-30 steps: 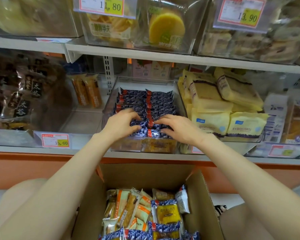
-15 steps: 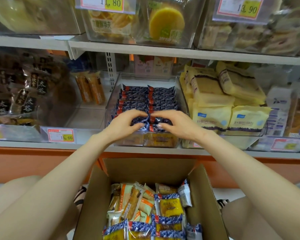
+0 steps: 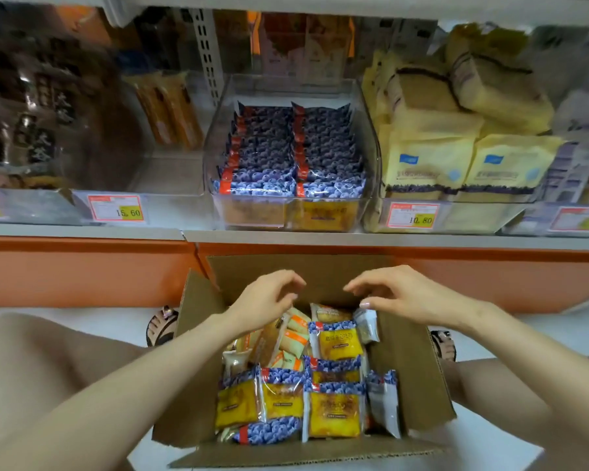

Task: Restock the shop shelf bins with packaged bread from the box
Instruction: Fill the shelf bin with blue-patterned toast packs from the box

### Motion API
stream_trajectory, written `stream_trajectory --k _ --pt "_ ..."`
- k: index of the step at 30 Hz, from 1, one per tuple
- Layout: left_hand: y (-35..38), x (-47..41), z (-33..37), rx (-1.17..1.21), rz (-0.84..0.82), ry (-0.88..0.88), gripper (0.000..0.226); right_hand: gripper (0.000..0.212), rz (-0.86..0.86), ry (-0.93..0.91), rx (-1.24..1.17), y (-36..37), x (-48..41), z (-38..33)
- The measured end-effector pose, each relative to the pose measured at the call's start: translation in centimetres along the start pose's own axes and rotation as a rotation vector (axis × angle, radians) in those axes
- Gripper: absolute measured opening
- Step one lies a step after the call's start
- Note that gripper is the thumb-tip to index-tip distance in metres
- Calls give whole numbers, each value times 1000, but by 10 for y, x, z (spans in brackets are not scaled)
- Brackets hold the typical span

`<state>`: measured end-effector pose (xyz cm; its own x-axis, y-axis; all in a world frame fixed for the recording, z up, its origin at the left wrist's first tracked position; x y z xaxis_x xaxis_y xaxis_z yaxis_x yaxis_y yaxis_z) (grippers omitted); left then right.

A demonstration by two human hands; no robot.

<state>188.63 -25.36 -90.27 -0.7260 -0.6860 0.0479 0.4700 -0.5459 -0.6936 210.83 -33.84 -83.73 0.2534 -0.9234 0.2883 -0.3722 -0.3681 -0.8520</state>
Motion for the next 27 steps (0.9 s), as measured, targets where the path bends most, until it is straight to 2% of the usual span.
stream_trajectory --k 3,6,10,14,17,19,21,24,27 --pt "58 2 -43 78 -195 -252 21 30 -78 59 -6 24 5 16" --pt "102 12 -69 186 -237 -421 16 31 -121 79 -37 44 8 27" --pt "140 6 -77 233 -340 -471 21 30 -131 130 -95 54 12 45" --pt "160 -17 -86 235 -370 -547 25 29 -118 167 -158 54 10 58" --pt "177 -24 -95 148 -441 -631 45 28 -110 178 -199 55 3 62" --pt "190 -20 -100 109 -514 -668 49 28 -114 183 -225 57 0 66" --pt "202 -16 -105 92 -531 -674 42 27 -129 189 -251 59 -2 69" --pt "205 -18 -107 51 -459 -660 21 26 -154 198 -251 62 -6 73" --pt "197 -30 -102 3 -470 -554 16 25 -171 197 -229 62 -12 72"
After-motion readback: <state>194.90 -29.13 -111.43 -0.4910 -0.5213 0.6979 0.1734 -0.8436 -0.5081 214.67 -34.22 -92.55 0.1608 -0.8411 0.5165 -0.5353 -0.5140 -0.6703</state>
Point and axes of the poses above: each hand's wrist, its own x-axis away from the middle knuckle, its own y-axis out of the palm, z = x × y, the point moved 2 cm from there along -x, towards the middle knuckle, and after that the axes turned 5 degrees about x, right-handed, at the moved point
